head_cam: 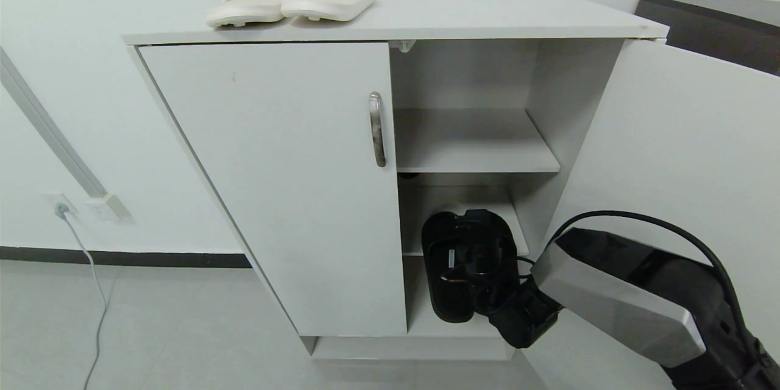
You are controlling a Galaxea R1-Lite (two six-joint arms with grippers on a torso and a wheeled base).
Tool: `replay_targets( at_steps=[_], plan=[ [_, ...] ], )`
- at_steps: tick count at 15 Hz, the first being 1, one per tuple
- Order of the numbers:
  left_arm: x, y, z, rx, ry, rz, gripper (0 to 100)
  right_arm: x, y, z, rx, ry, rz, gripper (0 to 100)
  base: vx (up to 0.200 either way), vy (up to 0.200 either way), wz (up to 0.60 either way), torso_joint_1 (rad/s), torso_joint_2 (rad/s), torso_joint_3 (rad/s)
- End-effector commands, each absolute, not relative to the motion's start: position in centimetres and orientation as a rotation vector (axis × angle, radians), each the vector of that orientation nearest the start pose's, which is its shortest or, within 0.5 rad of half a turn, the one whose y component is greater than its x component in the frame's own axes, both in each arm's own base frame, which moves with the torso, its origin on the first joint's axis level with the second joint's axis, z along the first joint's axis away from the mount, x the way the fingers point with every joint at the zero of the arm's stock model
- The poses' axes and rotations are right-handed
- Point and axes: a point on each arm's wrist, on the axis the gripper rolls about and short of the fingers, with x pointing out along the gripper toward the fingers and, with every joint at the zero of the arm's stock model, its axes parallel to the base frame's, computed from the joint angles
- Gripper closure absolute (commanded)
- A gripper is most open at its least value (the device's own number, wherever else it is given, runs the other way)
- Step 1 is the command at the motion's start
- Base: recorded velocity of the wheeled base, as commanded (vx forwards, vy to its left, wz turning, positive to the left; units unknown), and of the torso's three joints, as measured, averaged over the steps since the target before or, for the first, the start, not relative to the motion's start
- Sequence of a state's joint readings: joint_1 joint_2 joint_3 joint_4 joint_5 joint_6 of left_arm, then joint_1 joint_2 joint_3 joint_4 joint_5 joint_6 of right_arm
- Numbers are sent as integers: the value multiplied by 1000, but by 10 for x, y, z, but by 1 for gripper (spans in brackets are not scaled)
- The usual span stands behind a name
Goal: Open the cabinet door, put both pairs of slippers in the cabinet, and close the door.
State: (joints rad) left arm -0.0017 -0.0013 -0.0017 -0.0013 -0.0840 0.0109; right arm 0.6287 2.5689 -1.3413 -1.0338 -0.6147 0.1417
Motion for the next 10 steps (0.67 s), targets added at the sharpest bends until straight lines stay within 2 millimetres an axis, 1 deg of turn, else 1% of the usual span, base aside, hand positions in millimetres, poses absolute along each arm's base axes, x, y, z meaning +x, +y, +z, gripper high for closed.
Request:
replay_targets(
  at_steps=[1, 3, 6, 7, 8, 10],
  plan=[
    [-23, -2, 76, 11, -2, -86, 100, 421, 269, 10, 48, 134, -19, 100, 0, 0, 0, 0, 0, 0],
    [-23, -2, 76, 11, -4, -86, 100, 439, 271, 11, 47, 141, -25, 100, 0, 0, 0, 0, 0, 0],
    [-23, -2, 76, 11, -4, -86, 100, 461, 268, 6, 32, 116, -35, 100, 0, 0, 0, 0, 0, 0],
    [-23, -2, 76, 11, -4, -86, 100, 462, 268, 6, 30, 115, -37, 100, 0, 0, 0, 0, 0, 0],
    [-23, -2, 76, 11, -4, -86, 100, 471, 265, 6, 24, 105, -48, 100, 0, 0, 0, 0, 0, 0],
    [-23, -2, 76, 12, -4, -86, 100, 482, 261, 8, 26, 101, -63, 100, 0, 0, 0, 0, 0, 0]
  ],
)
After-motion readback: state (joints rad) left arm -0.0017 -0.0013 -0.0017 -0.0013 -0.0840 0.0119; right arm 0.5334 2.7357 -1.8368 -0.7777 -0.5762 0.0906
